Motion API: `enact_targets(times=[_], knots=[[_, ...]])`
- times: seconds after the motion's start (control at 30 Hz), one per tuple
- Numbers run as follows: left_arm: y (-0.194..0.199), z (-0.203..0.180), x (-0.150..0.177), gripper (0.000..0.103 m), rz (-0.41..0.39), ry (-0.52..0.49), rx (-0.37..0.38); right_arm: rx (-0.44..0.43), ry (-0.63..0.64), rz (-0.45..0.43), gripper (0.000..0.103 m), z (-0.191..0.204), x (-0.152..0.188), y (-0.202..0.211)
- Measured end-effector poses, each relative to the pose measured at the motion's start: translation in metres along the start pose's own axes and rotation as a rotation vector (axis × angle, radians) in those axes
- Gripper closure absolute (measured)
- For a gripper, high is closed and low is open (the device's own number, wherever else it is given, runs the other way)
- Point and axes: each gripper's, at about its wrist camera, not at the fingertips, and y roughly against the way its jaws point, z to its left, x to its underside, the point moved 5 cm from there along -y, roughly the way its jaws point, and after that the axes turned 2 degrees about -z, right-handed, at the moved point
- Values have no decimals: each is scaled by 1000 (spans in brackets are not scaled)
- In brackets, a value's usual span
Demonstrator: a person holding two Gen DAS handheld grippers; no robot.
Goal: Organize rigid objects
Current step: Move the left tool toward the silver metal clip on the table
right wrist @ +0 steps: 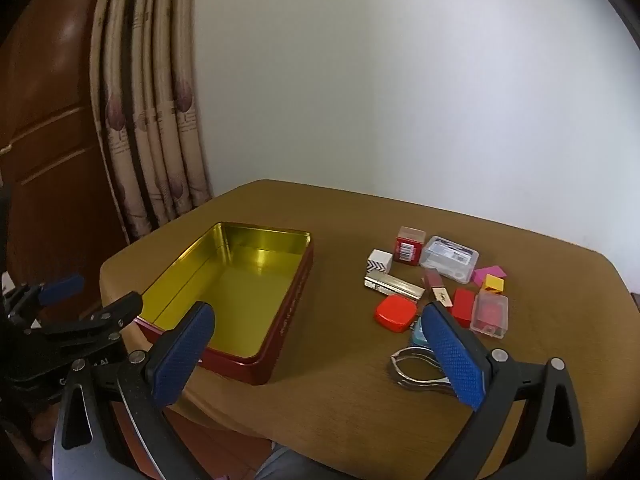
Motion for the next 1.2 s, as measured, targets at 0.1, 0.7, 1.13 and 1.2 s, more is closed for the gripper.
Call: enact_targets(times=[0.1, 0.7, 1.13, 1.2], knots=[[-1, -1, 1, 18, 1, -10, -2, 17, -17, 3, 0, -9, 0, 2], [-4, -20, 13, 18, 34, -99, 0, 292, -195, 48, 0, -179, 31, 21], [4, -94, 31, 18, 171, -214, 207, 507, -250, 155, 0, -330, 79, 15], [4, -115, 32, 18, 195, -226, 270, 508, -265, 175, 0, -342, 83, 12]])
